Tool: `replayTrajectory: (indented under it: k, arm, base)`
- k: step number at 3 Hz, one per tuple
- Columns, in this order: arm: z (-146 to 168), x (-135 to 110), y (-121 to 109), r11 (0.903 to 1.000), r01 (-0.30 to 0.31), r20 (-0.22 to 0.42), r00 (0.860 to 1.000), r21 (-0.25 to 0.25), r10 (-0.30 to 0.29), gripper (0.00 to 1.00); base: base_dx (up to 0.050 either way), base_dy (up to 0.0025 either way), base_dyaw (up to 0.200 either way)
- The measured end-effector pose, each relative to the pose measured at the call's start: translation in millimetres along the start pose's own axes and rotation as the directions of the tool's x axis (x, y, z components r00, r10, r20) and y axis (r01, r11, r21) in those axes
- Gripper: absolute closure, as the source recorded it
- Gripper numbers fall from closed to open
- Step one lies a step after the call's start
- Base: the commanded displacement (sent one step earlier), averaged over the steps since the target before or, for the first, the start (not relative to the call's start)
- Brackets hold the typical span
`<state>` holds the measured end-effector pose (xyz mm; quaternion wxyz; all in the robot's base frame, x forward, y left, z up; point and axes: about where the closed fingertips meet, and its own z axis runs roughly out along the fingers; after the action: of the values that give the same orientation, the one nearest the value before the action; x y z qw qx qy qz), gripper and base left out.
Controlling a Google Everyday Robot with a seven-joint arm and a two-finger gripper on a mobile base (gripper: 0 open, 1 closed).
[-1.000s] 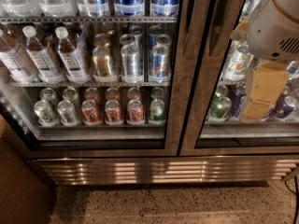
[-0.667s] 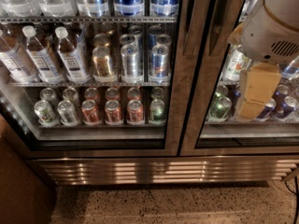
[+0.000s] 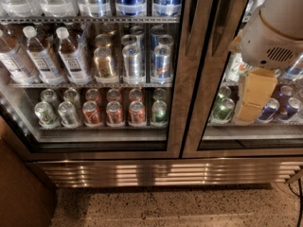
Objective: Open left fridge door
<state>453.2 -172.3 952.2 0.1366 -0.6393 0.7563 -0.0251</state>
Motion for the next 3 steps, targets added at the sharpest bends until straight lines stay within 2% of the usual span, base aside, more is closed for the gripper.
replayTrajectory:
  k: [1,2,3]
  arm:
    - [-3,4,0,0.9998,0.010,0.097,0.995,-0.015,-0.008,0.00]
    - [-2,39,-11,0.9992,0.008,0.272,0.962,-0.040,0.003,0.00]
    - [-8,42,-10,0.9960,0.047,0.442,0.897,-0.075,-0.009,0.00]
  base:
    - [0.000,0.00000,0.000]
    - [0.000,0.00000,0.000]
    - [0.000,0.00000,0.000]
